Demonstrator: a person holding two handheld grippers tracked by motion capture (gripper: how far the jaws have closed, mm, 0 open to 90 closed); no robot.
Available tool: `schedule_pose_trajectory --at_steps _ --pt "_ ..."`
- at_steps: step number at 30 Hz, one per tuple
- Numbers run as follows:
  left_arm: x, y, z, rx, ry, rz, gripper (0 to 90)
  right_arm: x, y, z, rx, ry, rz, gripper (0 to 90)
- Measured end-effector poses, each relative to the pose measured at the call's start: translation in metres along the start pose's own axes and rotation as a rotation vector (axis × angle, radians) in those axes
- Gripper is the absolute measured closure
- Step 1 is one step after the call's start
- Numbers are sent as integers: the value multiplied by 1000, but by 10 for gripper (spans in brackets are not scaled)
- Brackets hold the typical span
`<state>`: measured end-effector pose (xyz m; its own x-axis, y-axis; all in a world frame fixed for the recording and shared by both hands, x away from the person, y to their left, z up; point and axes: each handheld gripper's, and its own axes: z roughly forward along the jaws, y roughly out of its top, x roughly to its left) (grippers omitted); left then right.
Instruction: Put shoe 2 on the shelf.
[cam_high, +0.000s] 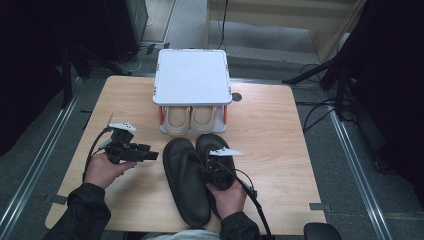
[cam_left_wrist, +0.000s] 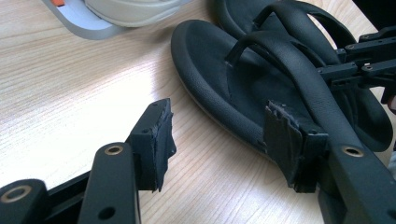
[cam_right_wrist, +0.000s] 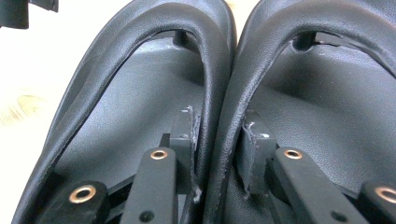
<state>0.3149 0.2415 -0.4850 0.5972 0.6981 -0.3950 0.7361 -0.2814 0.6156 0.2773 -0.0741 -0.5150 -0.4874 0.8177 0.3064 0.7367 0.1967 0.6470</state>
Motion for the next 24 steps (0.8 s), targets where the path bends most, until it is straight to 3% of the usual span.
schedule_pose_trajectory --at_steps 11,18,24 --pt "0 0 0 0 -2 -1 422 -5 2 -5 22 10 40 752" --pt "1 0 -3 -21 3 -6 417 -12 2 -13 22 19 26 755" --pt "3 0 -5 -28 18 -14 399 -18 4 -23 39 87 -8 756"
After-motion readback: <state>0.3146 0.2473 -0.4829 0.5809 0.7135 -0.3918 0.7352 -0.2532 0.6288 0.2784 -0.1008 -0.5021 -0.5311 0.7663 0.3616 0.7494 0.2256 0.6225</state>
